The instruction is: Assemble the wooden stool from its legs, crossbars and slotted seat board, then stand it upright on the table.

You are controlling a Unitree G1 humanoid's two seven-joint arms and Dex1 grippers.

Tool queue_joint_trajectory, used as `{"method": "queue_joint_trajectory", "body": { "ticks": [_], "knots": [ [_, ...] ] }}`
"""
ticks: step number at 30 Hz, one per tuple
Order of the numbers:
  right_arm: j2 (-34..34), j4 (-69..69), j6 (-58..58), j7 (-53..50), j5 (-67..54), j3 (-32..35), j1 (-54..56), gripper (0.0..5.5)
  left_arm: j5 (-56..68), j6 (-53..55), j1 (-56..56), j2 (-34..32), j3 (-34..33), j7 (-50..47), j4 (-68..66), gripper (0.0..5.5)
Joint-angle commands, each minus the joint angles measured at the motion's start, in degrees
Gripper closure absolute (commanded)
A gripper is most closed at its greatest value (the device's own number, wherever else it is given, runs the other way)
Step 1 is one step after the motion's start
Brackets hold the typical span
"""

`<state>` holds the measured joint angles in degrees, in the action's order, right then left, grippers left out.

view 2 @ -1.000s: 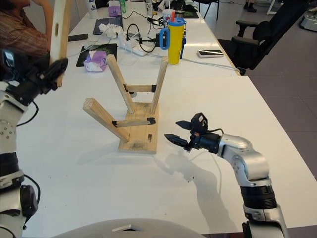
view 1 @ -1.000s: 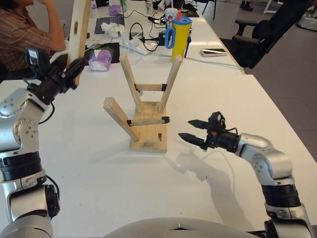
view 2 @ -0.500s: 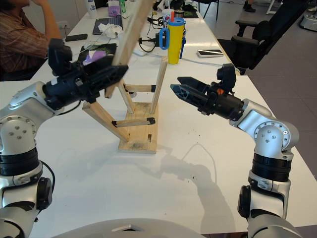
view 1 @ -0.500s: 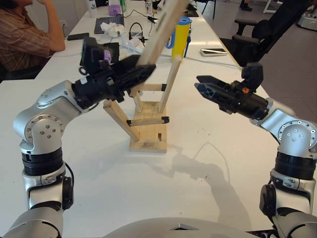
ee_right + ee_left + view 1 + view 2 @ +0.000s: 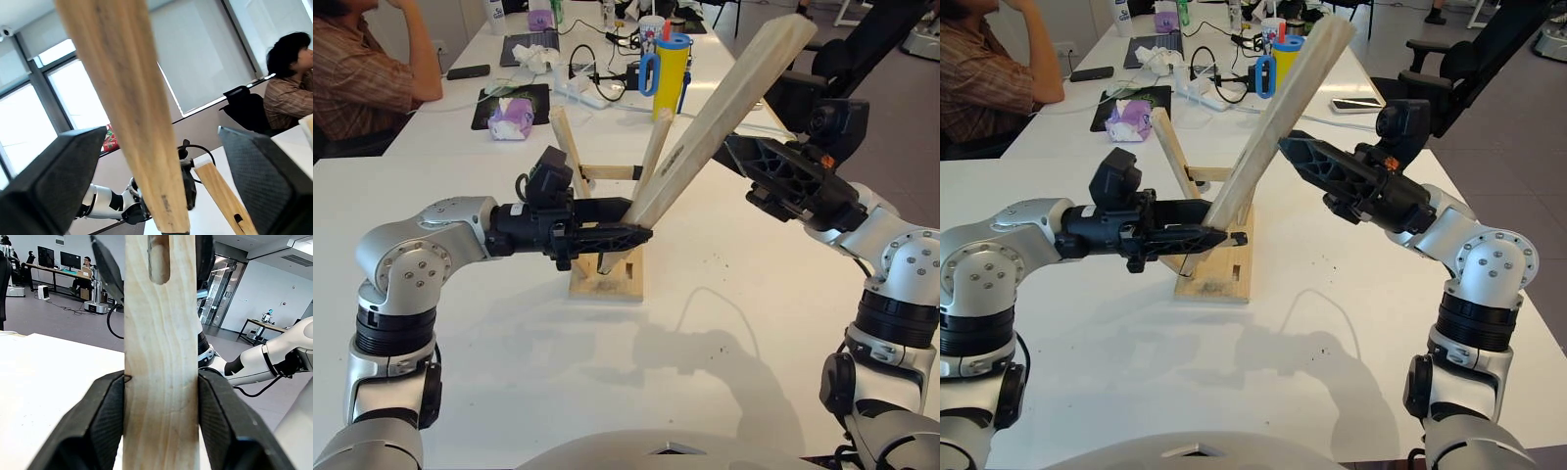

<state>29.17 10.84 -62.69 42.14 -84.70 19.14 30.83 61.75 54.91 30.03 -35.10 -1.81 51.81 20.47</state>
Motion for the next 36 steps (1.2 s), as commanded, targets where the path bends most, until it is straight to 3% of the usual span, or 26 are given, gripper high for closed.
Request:
{"method": "queue_joint_trajectory", "body": {
  "ticks": [1,14,27,32,33,36],
  "knots": [
    [4.3,0.9,-1.6,2.0,-0.4,0.6,-3.6,1.26,-0.2,0.3,0.6,-0.9,-0.7,0.6,-0.9,3.48],
    [3.4,1.1,-0.4,1.1,-4.0,-2.0,-1.0,1.26,-4.7,-0.3,-1.7,-4.3,3.3,5.5,-0.1,3.48],
    [4.3,0.0,-0.1,1.9,-2.9,-3.4,-2.6,3.11,-9.1,-1.5,-2.6,-5.2,5.0,9.2,-1.0,3.48],
    [3.9,-2.0,0.9,3.9,0.5,-4.2,-1.6,3.23,-15.7,-9.5,-4.6,-4.8,4.4,7.2,1.2,3.48],
    [3.9,-2.5,1.4,4.3,1.4,-4.4,-1.3,3.23,-17.1,-11.2,-4.8,-4.4,4.1,6.6,0.8,3.11],
    [3.6,-4.0,2.2,5.0,2.6,-4.3,-0.8,3.27,-15.0,-10.7,-3.8,-2.6,1.9,4.7,-1.0,2.77]
  ]
}}
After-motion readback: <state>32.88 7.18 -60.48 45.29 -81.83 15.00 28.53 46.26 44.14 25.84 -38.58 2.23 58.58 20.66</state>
